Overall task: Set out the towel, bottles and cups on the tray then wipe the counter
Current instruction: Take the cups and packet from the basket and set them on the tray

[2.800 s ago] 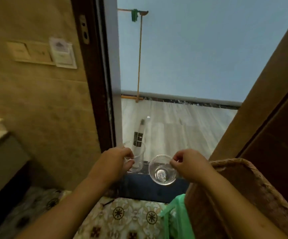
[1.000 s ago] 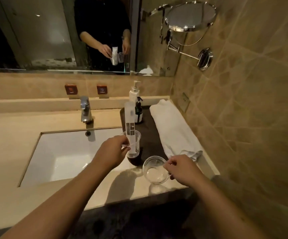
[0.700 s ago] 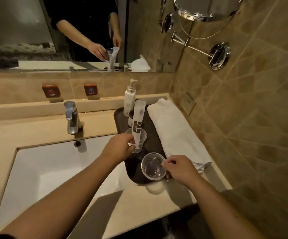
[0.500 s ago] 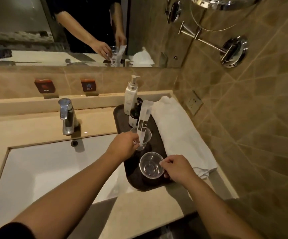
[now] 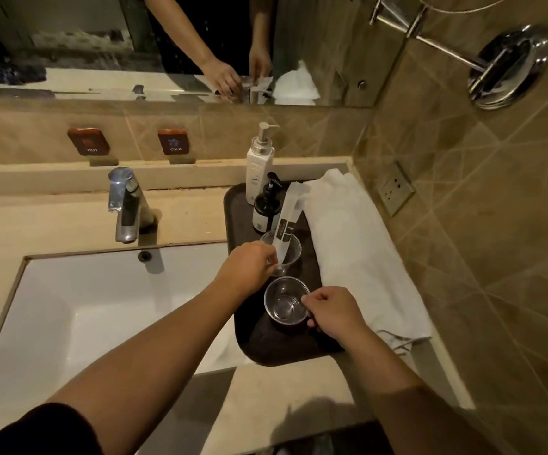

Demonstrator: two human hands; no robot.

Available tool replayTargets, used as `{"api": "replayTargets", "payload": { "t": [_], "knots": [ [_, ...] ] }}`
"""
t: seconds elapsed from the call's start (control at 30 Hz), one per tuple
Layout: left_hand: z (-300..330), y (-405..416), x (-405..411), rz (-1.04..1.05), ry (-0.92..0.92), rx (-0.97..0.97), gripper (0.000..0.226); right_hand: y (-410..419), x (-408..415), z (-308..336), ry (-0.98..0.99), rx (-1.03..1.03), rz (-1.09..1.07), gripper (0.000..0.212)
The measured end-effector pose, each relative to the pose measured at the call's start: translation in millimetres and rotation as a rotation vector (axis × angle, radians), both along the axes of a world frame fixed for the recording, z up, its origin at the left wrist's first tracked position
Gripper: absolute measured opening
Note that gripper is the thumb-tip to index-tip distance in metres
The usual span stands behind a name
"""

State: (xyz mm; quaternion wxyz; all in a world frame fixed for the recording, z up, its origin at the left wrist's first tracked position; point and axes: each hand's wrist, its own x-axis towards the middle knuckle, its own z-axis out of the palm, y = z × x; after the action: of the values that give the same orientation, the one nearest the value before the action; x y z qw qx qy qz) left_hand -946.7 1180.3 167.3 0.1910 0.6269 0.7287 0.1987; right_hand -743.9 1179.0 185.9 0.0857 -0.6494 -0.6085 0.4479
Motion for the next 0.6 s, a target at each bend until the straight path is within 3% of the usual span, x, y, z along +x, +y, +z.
{"api": "replayTargets", "payload": {
  "t": [0.6],
  "knots": [
    [-14,-8,3,0.032,0.095,0.033,0.023,6,8,-3,0.079,-0.041,0.075,0.016]
  ]
}}
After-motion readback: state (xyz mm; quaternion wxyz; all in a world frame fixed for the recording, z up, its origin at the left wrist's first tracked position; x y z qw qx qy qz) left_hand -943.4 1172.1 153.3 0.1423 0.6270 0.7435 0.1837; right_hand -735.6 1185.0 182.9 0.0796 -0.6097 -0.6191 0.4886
